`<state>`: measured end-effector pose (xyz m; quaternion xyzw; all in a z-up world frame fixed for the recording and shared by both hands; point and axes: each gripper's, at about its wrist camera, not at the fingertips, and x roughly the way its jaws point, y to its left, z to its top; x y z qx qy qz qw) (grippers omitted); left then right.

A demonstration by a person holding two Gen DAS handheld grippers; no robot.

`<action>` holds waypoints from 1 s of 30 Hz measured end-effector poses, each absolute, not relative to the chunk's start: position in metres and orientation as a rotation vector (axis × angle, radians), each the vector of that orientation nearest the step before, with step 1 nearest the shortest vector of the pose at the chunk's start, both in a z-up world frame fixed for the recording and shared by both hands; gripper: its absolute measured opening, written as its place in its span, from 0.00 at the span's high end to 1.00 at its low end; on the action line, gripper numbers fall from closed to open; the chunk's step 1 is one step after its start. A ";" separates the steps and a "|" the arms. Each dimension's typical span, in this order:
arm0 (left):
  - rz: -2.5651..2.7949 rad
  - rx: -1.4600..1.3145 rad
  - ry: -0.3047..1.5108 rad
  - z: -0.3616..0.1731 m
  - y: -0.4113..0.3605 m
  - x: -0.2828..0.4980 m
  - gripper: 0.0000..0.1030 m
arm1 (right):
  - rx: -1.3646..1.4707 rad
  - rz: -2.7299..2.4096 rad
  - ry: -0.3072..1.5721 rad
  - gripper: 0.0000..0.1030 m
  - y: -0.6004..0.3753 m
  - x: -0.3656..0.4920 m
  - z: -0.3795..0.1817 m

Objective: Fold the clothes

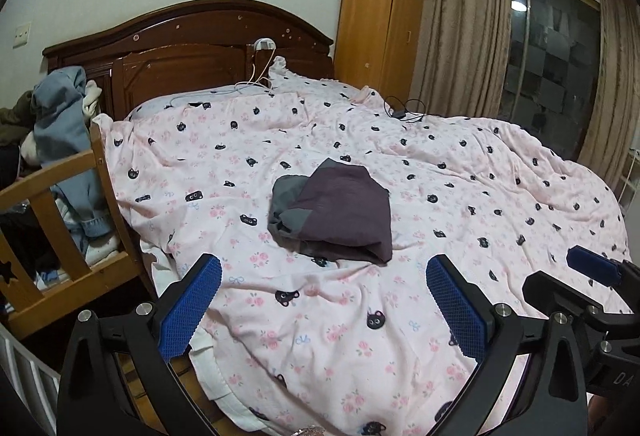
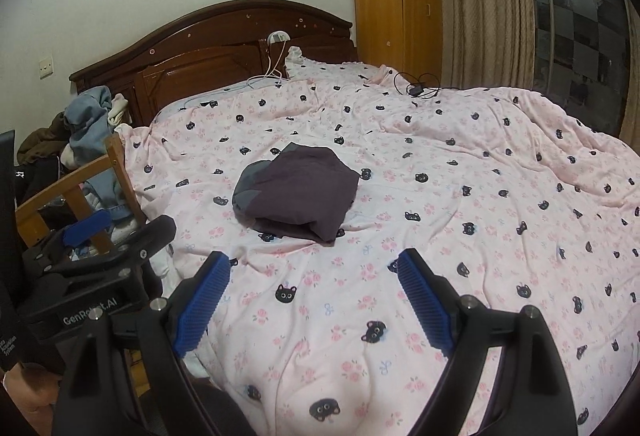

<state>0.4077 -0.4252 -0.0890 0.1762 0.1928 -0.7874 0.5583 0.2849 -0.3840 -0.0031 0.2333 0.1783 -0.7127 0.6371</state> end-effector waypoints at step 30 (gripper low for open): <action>-1.806 0.497 0.369 -0.082 -0.410 0.402 0.01 | 0.494 -1.634 0.410 0.12 -0.356 0.292 0.015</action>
